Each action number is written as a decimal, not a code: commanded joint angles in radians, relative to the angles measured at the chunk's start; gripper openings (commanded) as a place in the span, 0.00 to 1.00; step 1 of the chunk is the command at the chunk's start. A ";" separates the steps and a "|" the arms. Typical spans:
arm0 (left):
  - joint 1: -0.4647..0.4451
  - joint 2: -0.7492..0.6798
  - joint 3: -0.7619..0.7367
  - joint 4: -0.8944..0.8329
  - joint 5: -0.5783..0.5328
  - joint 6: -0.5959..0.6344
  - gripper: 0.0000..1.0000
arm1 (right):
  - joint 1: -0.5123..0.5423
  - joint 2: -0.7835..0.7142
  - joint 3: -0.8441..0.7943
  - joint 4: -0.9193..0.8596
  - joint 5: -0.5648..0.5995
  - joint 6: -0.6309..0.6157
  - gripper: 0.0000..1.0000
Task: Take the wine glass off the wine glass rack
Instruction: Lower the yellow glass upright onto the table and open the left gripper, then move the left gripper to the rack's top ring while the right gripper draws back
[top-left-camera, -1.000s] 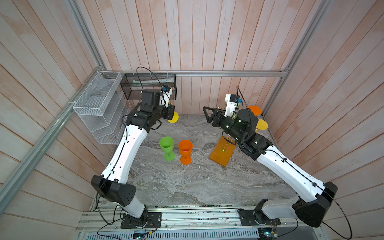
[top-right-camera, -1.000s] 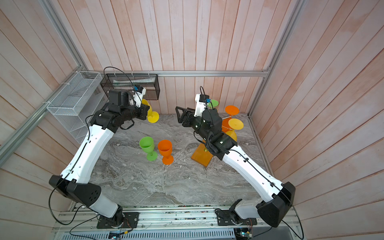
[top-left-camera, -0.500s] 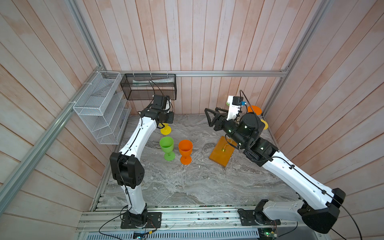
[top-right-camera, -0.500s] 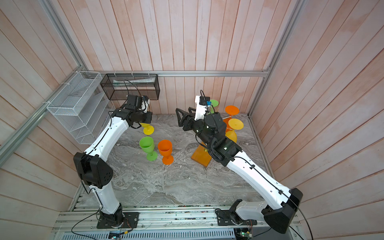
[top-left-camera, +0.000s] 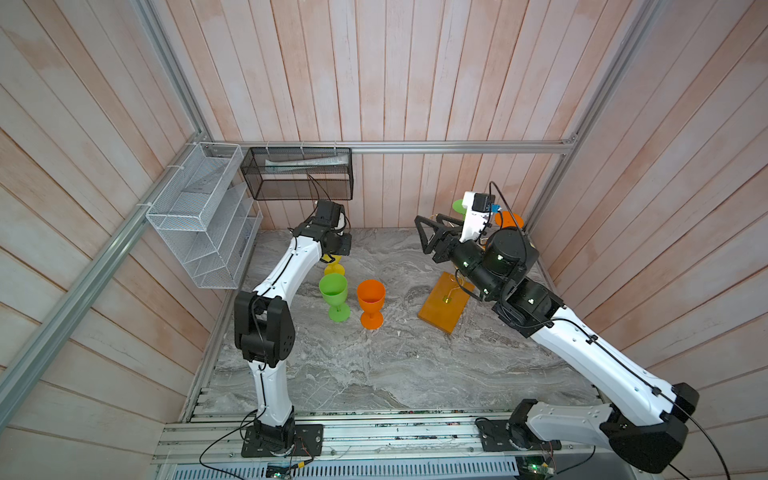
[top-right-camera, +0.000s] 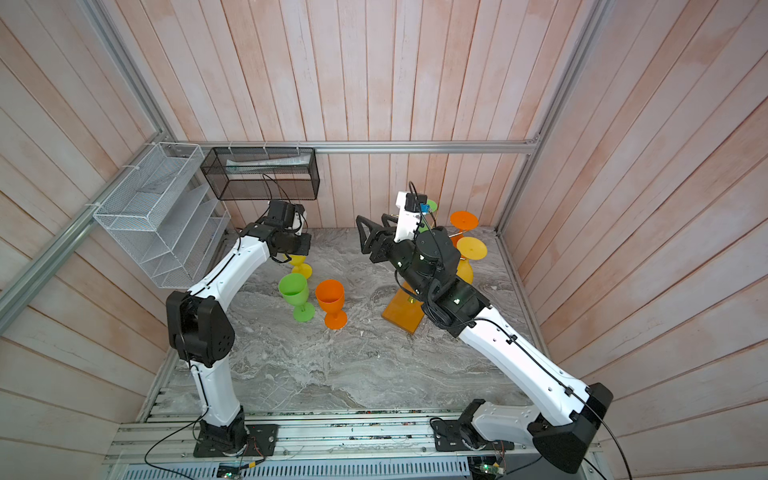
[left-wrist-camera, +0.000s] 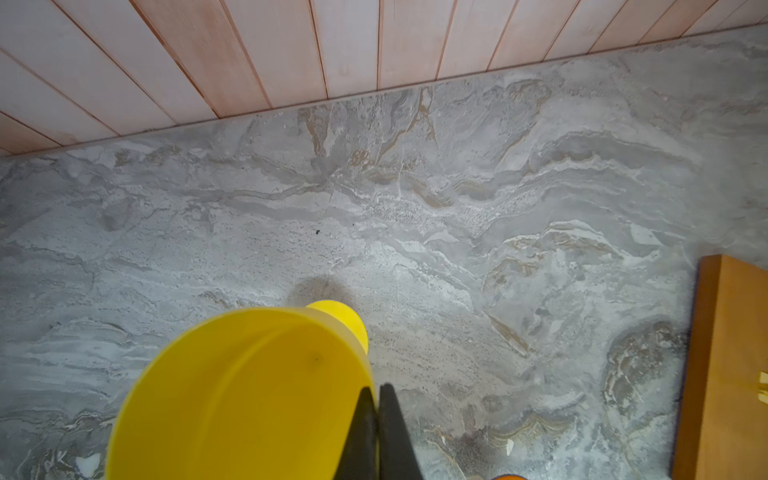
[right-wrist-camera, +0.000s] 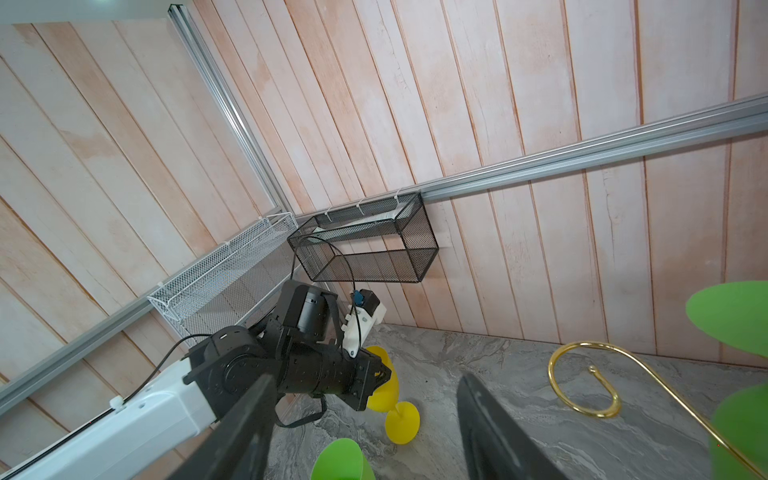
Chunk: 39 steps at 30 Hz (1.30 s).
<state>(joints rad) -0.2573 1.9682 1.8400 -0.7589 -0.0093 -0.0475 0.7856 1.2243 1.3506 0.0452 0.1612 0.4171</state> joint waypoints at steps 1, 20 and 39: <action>0.000 0.005 -0.018 0.039 -0.018 -0.011 0.00 | 0.009 -0.005 -0.004 0.007 0.021 -0.011 0.70; -0.008 -0.097 -0.043 0.044 -0.024 -0.003 0.60 | 0.003 0.012 0.131 -0.138 0.112 -0.060 0.70; -0.361 -0.484 -0.259 0.286 -0.089 0.022 0.81 | -0.626 -0.115 0.149 -0.413 -0.112 0.071 0.70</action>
<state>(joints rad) -0.5583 1.5082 1.6070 -0.5236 -0.1017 -0.0422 0.2146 1.1557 1.5314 -0.3359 0.1192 0.4526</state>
